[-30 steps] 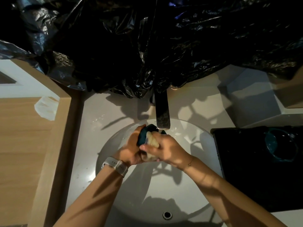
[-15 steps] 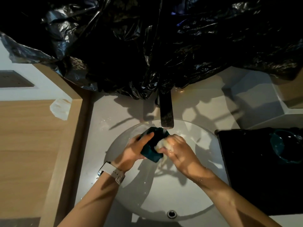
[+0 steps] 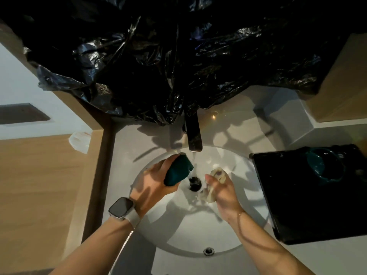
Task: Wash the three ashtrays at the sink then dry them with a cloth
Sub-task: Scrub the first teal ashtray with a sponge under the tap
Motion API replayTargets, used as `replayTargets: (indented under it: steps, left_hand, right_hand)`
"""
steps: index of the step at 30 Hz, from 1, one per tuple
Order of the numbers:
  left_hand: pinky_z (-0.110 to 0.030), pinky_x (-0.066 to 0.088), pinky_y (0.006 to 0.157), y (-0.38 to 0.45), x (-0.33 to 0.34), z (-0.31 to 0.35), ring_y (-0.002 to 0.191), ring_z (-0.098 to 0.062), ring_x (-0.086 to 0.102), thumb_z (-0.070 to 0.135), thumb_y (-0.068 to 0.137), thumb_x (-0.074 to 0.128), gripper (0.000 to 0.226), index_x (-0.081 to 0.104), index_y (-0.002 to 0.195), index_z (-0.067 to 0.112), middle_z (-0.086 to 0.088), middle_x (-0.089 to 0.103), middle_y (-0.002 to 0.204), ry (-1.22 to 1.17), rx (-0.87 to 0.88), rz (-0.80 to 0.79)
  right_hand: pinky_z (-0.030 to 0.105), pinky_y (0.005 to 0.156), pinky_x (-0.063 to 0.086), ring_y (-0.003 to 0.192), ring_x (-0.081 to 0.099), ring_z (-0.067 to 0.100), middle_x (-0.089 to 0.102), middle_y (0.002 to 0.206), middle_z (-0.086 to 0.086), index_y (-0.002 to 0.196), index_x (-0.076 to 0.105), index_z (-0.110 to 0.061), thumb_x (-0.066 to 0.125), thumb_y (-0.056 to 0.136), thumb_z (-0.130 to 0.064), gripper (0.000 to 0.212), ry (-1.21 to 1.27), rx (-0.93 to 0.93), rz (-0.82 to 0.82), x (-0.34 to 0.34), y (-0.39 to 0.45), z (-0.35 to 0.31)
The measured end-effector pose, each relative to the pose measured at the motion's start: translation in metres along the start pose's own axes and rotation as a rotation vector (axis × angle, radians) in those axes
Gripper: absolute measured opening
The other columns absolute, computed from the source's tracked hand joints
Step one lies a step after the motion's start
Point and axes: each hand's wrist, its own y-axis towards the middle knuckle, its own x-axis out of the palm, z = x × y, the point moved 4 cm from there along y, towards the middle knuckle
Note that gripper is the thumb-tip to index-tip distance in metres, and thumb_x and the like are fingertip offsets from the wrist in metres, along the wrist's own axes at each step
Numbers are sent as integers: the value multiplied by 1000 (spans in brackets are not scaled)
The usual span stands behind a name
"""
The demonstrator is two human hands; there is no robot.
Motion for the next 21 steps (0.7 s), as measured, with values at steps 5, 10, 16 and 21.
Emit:
replayTargets:
  steps: [5,10,16,21]
  left_hand:
    - [-29,60,75,-7,-12,-12,93,-19,68,44,80,69,71,38,142,28,0,69,117,7,60,26]
    - [-19,51,84,-11,-19,-46,103,-15,62,20,87,74,53,43,130,23,5,60,114,-520,-438,197]
    - [-39,63,70,-1,-8,-104,112,-31,62,30,100,52,47,41,141,9,-16,58,133,-1473,-1122,332]
    - [-40,61,77,10,1,-126,122,-29,57,40,97,55,61,32,148,15,-14,52,140,-1485,-1187,380]
  right_hand:
    - [22,43,32,42,32,8,35,59,-2,72,37,-18,53,93,-6,30,-123,-39,97,1,4,2]
    - [17,49,36,47,39,5,45,61,-6,74,45,-22,54,94,-8,26,-242,-99,66,1,5,4]
    - [35,72,42,69,53,20,51,65,8,76,49,-7,53,93,-50,46,-330,-142,-68,12,-1,-2]
    - [34,89,39,92,54,16,66,87,2,85,69,-27,21,95,-62,59,-997,-147,97,-4,10,10]
